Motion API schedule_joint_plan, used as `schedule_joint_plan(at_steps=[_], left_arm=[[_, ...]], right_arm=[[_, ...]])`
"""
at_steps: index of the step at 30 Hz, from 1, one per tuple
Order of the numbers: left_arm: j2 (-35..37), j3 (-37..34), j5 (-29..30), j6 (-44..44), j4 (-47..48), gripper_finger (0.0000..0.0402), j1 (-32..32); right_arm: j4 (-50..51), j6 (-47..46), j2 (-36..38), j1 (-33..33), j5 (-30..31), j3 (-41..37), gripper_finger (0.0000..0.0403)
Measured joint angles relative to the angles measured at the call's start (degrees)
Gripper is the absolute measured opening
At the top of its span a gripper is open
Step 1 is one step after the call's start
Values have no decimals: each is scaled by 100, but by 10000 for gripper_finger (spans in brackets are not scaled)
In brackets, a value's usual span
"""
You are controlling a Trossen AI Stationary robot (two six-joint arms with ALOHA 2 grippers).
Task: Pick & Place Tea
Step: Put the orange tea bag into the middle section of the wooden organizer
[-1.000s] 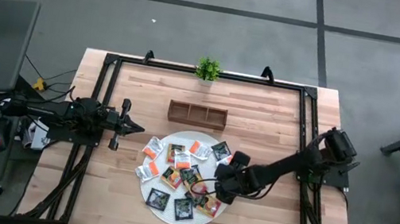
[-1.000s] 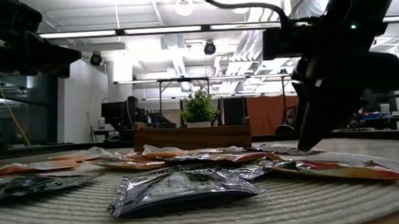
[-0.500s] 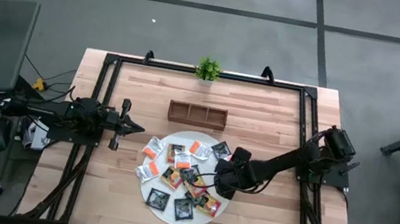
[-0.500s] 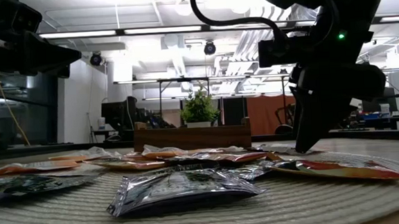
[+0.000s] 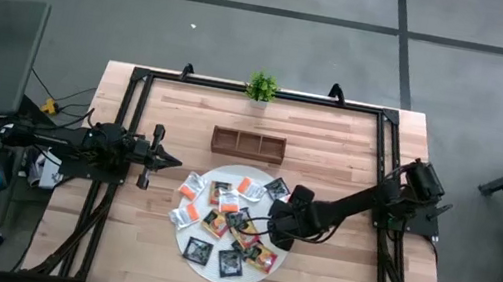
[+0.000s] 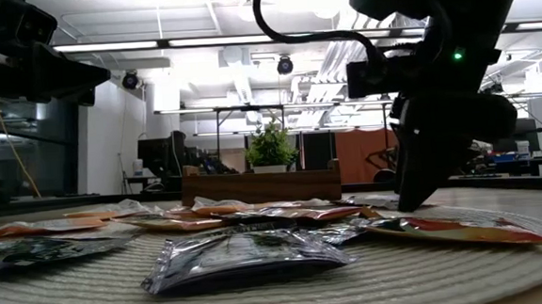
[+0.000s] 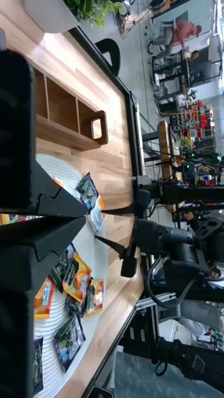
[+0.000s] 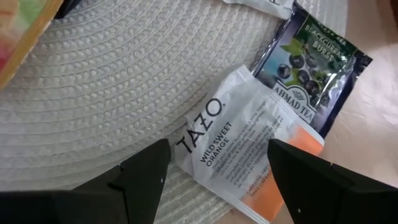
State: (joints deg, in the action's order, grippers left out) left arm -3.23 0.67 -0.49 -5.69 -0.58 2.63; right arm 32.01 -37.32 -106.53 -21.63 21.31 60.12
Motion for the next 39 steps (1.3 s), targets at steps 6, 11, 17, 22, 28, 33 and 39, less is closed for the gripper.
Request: schedule_joint_plan(at_steps=[6, 11, 17, 22, 28, 33, 39], left_arm=[[1, 0, 0, 0, 0, 1, 0], [-1, 0, 0, 2, 1, 1, 0], [1, 0, 0, 2, 2, 1, 0], [1, 0, 2, 2, 0, 1, 0], [1, 0, 0, 2, 0, 1, 0], [1, 0, 0, 0, 2, 1, 0], [1, 0, 0, 0, 0, 1, 0]], right_arm=[[-133, -34, -43, 44, 13, 0, 245], [-140, -24, -50, 83, -69, -2, 207], [-151, -20, -59, 101, -237, -7, 149], [-161, -175, -63, 101, -242, -13, 95], [-226, -321, -33, 101, -281, -18, 26], [-228, -339, 153, 105, -223, -45, 9], [-289, -452, 465, 132, -26, -37, 4]])
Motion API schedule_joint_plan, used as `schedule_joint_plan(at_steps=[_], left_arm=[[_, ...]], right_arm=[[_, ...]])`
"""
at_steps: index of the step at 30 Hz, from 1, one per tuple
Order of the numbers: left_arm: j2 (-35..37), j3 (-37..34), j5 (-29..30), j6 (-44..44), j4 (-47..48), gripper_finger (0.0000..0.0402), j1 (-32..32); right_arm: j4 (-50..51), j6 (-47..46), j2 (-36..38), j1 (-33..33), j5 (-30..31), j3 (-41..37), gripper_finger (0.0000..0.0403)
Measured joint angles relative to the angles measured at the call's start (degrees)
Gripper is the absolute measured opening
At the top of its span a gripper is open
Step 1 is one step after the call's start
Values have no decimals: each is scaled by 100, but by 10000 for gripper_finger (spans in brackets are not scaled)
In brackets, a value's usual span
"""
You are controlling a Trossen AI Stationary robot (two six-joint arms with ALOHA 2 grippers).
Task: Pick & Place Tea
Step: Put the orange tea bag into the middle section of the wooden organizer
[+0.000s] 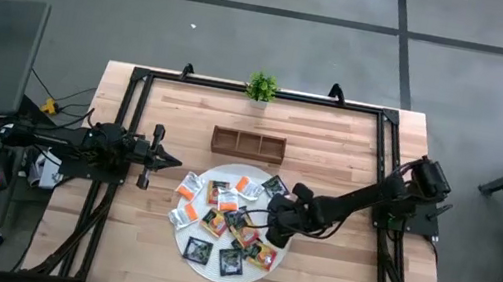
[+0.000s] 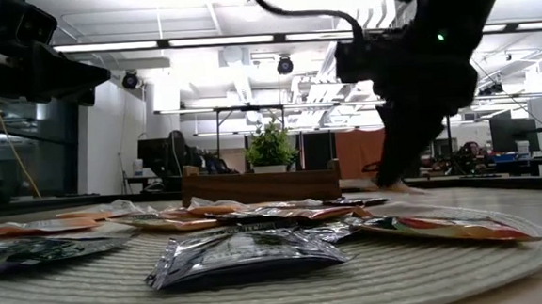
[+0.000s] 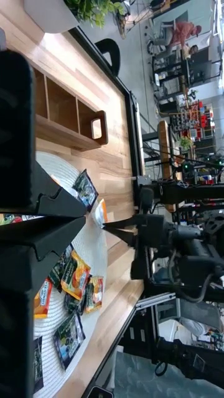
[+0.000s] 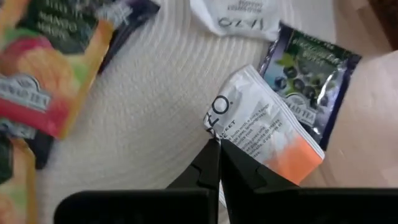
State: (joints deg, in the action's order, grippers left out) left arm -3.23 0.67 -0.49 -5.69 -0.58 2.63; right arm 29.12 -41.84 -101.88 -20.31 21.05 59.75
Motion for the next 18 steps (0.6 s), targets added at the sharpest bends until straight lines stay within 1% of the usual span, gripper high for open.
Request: schedule_joint_plan(at_steps=[3, 6, 13, 18], left_arm=[[-1, 0, 0, 2, 0, 1, 0], [0, 0, 1, 2, 1, 1, 0], [0, 0, 0, 1, 0, 1, 0], [0, 0, 2, 0, 0, 1, 0]], right_arm=[[-131, -187, 148, 10, 72, -2, 2], [-505, -425, 302, 37, 302, 0, 2], [-1750, -1215, 486, 293, 872, 9, 1], [-2615, -1561, 482, 603, 1184, 18, 1]])
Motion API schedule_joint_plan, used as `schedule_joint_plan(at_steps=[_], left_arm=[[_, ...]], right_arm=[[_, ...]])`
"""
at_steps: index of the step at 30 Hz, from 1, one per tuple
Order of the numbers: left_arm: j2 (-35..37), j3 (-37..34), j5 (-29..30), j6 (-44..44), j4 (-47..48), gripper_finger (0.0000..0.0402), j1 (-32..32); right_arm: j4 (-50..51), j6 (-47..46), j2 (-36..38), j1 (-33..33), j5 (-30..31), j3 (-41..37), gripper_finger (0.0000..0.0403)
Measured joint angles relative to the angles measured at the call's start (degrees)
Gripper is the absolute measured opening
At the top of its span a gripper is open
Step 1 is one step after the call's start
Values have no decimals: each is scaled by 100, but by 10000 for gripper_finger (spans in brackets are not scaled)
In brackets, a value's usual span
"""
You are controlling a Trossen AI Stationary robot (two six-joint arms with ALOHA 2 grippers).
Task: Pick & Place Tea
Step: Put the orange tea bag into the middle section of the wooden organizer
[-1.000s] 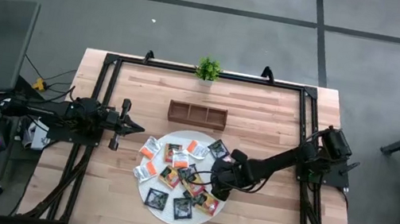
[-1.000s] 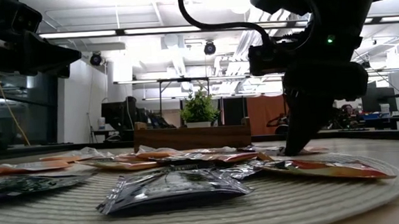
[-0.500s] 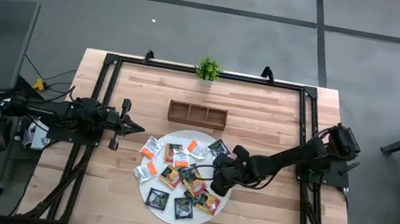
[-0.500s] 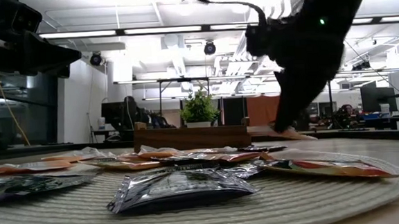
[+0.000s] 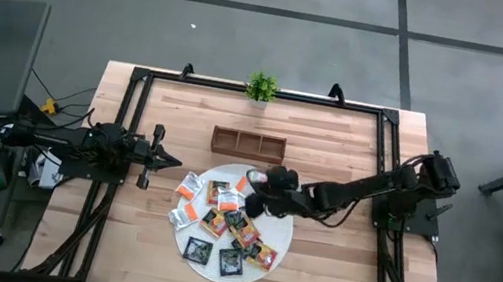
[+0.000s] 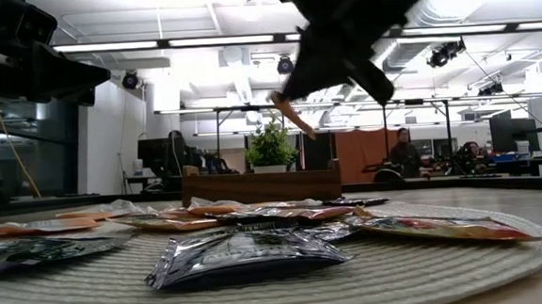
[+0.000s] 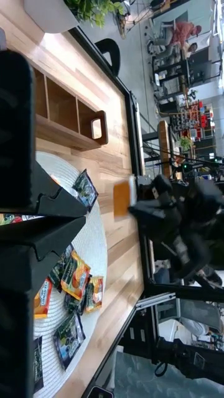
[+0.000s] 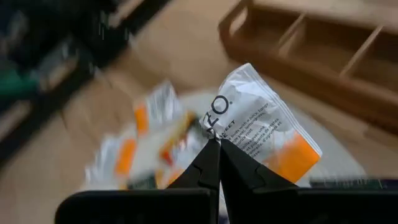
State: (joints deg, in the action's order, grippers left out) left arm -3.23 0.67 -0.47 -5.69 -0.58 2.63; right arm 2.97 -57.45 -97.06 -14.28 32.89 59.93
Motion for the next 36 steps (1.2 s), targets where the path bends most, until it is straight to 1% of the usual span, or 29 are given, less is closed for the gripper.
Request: schedule_joint_plan(at_steps=[6, 11, 14, 23, 27, 32, 34, 36], left_arm=[[0, 0, -2, 1, 1, 1, 0], [-2, 0, -1, 1, 1, 1, 0], [0, 0, -2, 2, 1, 1, 0], [0, 0, 0, 0, 0, 1, 0], [0, 0, -1, 2, 1, 1, 0], [-1, 0, -1, 2, 0, 1, 0], [0, 0, -2, 0, 0, 1, 0], [0, 0, -1, 1, 0, 1, 0]], right_arm=[[-350, -581, 0, 404, 668, 1, 0], [-756, -702, 0, 764, 1022, 1, 0], [-1091, -649, -24, 1006, 945, 1, 0], [-2254, -77, -355, 1630, 84, -1, 0], [-2701, -27, -588, 1835, -159, -1, 0], [-3068, -406, -837, 1891, -44, -1, 0], [-3088, -596, -915, 1900, 147, -1, 0], [-3086, -1017, -996, 1909, 353, -1, 0]])
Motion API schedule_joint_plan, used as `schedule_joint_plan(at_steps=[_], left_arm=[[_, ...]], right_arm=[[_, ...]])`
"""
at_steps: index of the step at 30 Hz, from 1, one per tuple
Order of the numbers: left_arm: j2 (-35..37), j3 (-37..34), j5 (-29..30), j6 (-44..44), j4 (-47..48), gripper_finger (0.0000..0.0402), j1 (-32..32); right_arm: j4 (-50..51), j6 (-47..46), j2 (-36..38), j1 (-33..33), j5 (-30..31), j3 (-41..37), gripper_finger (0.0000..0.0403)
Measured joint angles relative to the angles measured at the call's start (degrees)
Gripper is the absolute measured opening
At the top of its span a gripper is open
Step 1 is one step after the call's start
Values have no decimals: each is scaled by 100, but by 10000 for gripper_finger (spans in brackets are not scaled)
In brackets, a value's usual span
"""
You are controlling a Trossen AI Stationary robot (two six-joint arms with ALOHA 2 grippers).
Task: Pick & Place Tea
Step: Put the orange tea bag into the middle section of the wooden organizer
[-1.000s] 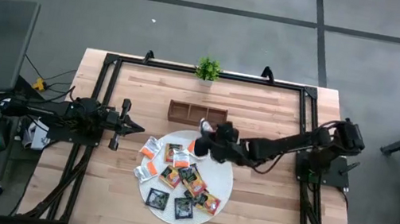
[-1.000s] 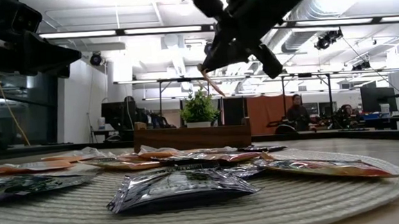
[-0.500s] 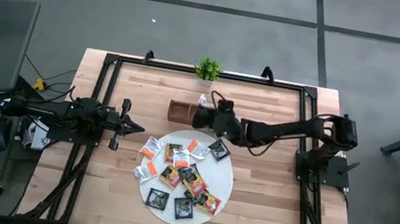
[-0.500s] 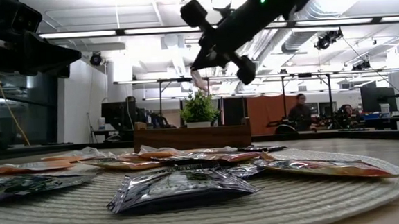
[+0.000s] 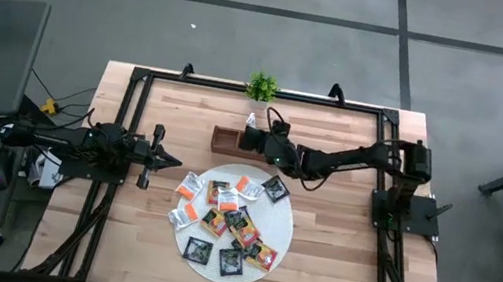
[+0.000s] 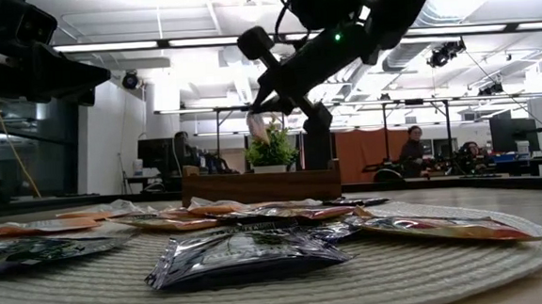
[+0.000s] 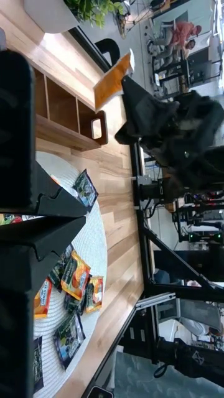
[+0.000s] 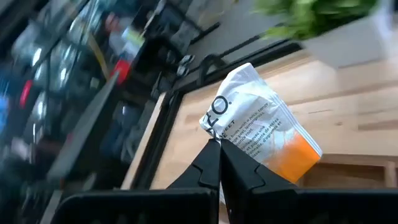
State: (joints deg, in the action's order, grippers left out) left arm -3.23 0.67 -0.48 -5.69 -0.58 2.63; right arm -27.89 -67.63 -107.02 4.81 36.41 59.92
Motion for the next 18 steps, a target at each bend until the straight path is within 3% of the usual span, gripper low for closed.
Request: schedule_joint_plan(at_steps=[7, 18], left_arm=[[1, 0, -1, 1, 2, 1, 0], [1, 0, 0, 1, 1, 1, 0]], right_arm=[[414, -689, -145, -71, 646, 0, 0], [1052, -603, -213, -212, 531, 497, 0]])
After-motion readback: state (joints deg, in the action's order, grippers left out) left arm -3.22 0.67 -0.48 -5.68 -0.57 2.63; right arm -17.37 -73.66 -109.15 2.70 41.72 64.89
